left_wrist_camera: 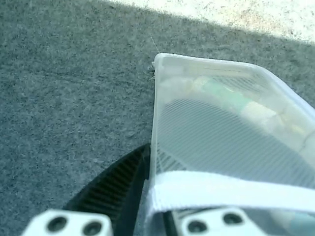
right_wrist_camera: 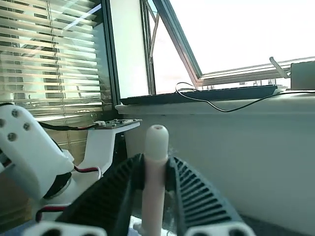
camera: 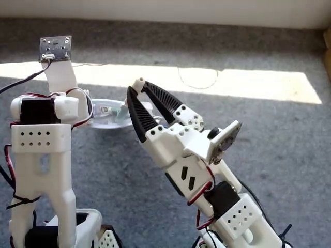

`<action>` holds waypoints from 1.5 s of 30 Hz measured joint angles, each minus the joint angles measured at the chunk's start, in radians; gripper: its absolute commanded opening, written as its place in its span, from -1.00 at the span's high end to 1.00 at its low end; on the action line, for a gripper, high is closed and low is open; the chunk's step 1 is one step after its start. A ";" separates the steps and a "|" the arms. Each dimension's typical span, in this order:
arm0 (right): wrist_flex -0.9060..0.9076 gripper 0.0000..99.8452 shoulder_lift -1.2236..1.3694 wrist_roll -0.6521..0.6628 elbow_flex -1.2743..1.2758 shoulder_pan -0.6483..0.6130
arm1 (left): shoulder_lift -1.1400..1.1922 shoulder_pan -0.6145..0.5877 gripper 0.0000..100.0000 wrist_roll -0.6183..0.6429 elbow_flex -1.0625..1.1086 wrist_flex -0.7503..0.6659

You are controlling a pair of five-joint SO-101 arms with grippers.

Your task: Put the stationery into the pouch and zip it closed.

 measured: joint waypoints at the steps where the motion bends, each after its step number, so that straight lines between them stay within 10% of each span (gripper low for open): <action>1: 0.000 0.92 0.006 0.000 0.000 0.000 | 0.000 0.000 0.98 0.000 0.000 0.000; 20: 0.003 0.92 0.015 0.138 0.163 -0.115 | 0.000 0.000 0.98 0.000 0.000 0.000; 33: 0.354 0.90 0.017 0.138 0.061 -0.115 | 0.000 0.002 0.98 0.000 0.002 0.000; 45: 0.358 0.57 0.021 0.138 0.061 -0.121 | 0.000 0.003 0.98 0.000 0.002 0.000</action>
